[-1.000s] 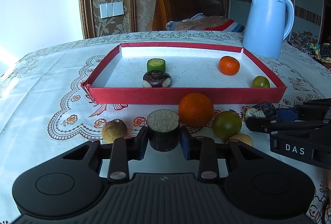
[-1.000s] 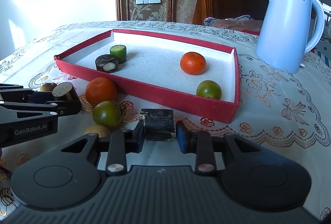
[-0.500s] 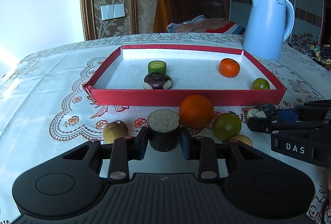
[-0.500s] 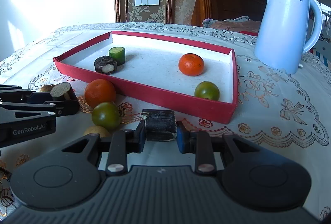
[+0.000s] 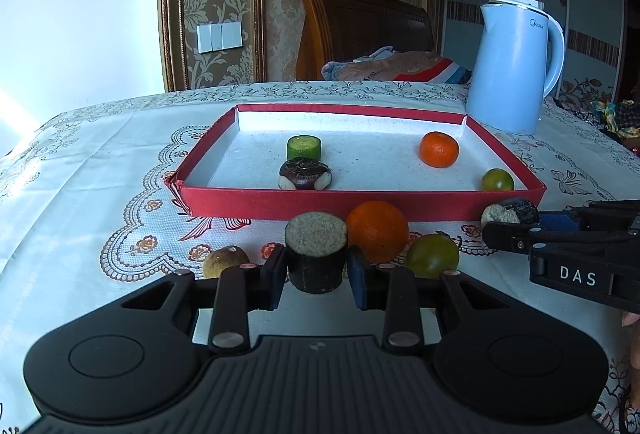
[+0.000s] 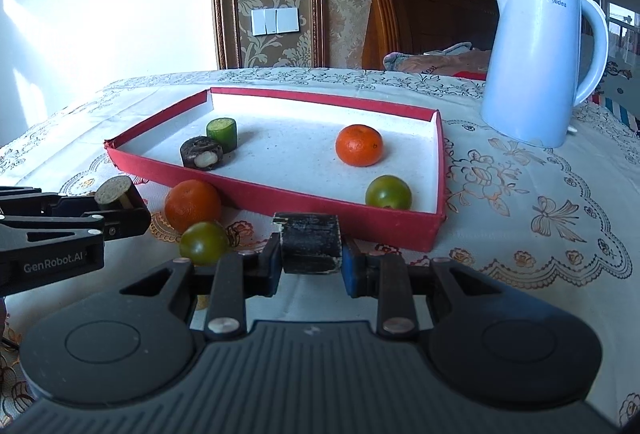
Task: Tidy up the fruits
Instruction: 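Lift both held cakes and carry them over the red tray, then lower both cakes onto the tray floor and open both grippers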
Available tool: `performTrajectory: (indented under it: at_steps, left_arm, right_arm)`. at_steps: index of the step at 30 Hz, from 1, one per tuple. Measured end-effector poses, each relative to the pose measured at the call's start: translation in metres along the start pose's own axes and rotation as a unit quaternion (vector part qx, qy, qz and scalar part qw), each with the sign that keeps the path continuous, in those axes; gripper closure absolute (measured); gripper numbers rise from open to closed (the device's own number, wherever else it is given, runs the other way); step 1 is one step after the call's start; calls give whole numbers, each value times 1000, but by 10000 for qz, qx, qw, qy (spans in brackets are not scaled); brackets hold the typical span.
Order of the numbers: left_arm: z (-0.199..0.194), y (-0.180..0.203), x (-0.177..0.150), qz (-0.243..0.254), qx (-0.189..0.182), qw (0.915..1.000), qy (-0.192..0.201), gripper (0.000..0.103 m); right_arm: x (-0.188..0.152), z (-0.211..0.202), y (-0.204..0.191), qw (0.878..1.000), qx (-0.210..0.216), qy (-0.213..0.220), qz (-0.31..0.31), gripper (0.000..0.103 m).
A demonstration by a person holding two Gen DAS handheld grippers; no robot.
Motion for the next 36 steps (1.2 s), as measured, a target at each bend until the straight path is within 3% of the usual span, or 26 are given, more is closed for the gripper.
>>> performTrajectory:
  at_steps: [6,18,36]
  left_arm:
    - [-3,-4,7,-197,-64,9997,105,71]
    - [14,13,38,-98,-120,9998,82,71]
    - [77,32,66,68,52,9998,-176,71]
  right_arm:
    - [5,-2,7,9997,-78,158,173,75]
    - [28,2,18,9986,-364,258,280,75]
    - [59,60,35,9960,-755,-13,472,75]
Point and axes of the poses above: each gripper's, at about its wrist camera, not at the fingertips, and z roughly the way its jaws point, y to its right, x to its top, the point moved 4 cm from there along z, roughly the way its jaws point, and after that the axes turned 2 degrees about -y, right-handed, at the moved point
